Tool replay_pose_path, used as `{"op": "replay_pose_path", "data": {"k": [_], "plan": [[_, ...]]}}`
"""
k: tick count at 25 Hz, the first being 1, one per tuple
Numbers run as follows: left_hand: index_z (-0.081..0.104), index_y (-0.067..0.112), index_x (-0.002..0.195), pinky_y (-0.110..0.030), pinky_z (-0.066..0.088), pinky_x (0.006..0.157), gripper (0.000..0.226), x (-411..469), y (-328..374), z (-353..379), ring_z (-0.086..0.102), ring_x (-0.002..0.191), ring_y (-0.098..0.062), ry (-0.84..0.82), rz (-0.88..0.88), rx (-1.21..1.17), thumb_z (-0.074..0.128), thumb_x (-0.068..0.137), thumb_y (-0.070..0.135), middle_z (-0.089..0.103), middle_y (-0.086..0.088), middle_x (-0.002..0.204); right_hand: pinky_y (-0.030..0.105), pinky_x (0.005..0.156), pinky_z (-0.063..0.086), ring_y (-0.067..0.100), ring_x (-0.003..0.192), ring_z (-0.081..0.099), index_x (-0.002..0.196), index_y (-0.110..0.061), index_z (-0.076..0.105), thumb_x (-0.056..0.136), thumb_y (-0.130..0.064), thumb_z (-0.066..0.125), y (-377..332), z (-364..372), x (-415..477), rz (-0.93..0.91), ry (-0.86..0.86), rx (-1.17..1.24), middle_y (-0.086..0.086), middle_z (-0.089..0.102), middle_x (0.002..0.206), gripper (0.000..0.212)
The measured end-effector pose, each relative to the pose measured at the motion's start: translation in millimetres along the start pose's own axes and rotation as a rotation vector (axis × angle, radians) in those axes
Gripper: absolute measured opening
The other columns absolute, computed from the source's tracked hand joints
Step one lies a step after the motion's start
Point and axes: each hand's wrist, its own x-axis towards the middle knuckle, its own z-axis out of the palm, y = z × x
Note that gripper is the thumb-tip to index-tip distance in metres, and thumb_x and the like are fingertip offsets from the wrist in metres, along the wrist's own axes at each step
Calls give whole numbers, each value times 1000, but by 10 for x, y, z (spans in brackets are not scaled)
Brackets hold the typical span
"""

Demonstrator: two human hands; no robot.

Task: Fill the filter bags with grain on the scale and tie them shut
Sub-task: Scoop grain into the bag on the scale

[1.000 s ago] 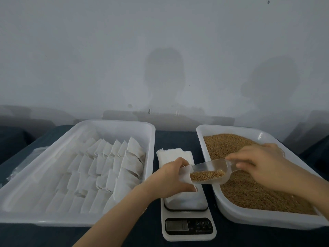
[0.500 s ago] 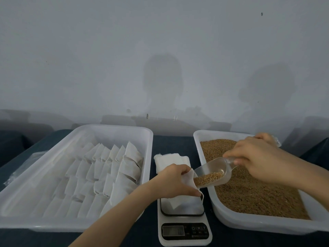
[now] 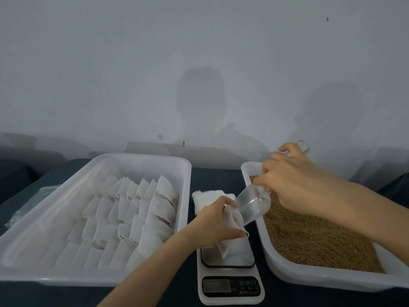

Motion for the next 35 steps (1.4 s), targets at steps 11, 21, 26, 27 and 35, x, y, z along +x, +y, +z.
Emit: {"op": "replay_pose_path", "data": {"k": [11, 21, 26, 27, 35], "plan": [[50, 31, 123, -13, 43, 82, 45, -24, -124, -214, 56, 101, -6, -9, -6, 22, 72, 85, 22, 56, 12, 109, 46, 94, 44, 21, 76, 62, 80, -22, 73, 69, 0, 33, -153, 47, -119, -73, 351, -208, -1, 63, 72, 47], [62, 15, 107, -12, 53, 70, 23, 7, -109, -173, 62, 82, -15, 161, -20, -49, 45, 97, 2, 63, 1, 95, 54, 91, 44, 28, 82, 65, 89, -14, 74, 56, 8, 57, -113, 239, -252, -62, 454, -164, 9, 67, 83, 43], [60, 20, 95, -10, 51, 65, 22, 6, -80, -146, 60, 79, -10, 189, -13, -64, 46, 99, 4, 61, 2, 95, 51, 97, 24, 31, 82, 65, 94, -13, 74, 49, 9, 61, -12, 248, -310, -44, 440, -78, 10, 67, 84, 51], [59, 21, 96, -10, 51, 64, 22, 1, -80, -147, 59, 79, -9, 189, -15, -61, 45, 99, 4, 60, 3, 95, 51, 97, 26, 31, 82, 66, 94, -14, 74, 48, 11, 63, 10, 261, -329, -31, 435, -63, 9, 67, 85, 53], [50, 35, 96, -15, 51, 72, 33, -20, -64, -155, 59, 87, -11, 181, 5, 43, 41, 99, 3, 59, 4, 101, 51, 95, 33, 25, 88, 66, 104, -25, 71, 58, 9, 80, 447, 689, -739, 340, 310, 148, -1, 71, 93, 58]]}}
